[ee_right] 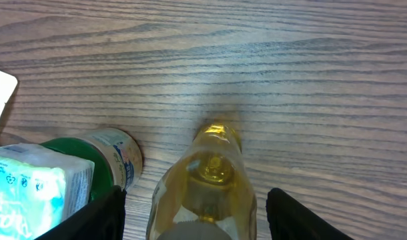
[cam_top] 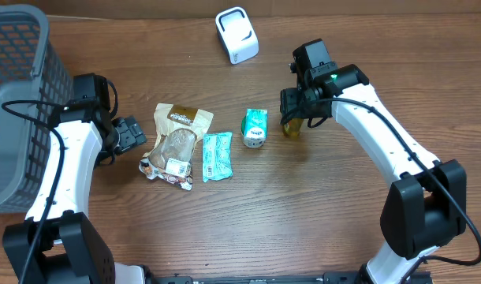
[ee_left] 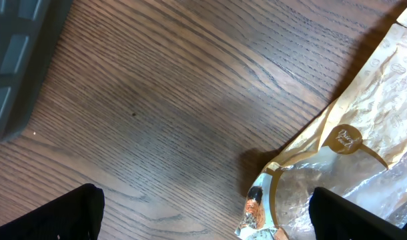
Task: Scan the item barcode
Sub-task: 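Lower the right gripper over the bottle and close on its neck, then lift the bottle with the right gripper and tilt it sideways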
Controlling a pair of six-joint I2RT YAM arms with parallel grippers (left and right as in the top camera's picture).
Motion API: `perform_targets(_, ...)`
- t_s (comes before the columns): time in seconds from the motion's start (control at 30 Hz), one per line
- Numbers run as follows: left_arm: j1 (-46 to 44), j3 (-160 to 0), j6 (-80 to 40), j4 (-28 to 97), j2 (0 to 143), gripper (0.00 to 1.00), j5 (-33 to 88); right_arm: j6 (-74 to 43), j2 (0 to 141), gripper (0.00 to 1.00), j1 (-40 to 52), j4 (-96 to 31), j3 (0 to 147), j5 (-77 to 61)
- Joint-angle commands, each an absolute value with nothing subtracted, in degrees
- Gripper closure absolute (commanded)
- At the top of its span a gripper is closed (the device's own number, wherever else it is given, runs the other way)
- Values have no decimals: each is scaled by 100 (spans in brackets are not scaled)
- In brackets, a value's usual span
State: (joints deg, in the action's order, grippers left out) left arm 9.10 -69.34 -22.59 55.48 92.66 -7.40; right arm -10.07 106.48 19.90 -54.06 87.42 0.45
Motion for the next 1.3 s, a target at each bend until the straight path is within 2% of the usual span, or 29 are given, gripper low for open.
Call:
perform_targets(0.0, 930, -6921, -2333, 5546, 9153, 0, -790, -893, 10654, 35, 1977, -5382, 8917, 82)
perform_targets(0.23, 930, -6921, -2333, 5544, 9153, 1, -790, -891, 10654, 34, 1975, -5205, 8726, 252)
perform_targets(0.33, 930, -6921, -2335, 5544, 9153, 1, -790, -893, 10652, 43, 1977, -5234, 8733, 250)
perform_targets(0.5, 930, -6921, -2335, 5546, 9153, 0, -792, -891, 10654, 40, 1977, -5356, 8726, 252)
perform_targets(0.67, 930, -6921, -2333, 5544, 9153, 0, -790, -895, 10654, 46, 1977, -5387, 8670, 250)
perform_targets(0.9, 930, -6921, -2333, 5544, 9153, 1, -792, -893, 10654, 46, 1975, -5369, 8519, 252)
perform_targets(1.1, 930, -6921, -2333, 5546, 9153, 0, -790, -897, 10648, 61, 1953, -5540, 8735, -30)
perform_targets(1.27, 930, -6921, -2333, 5544, 9153, 0, -790, -895, 10477, 73, 1551, -5972, 9279, -1015)
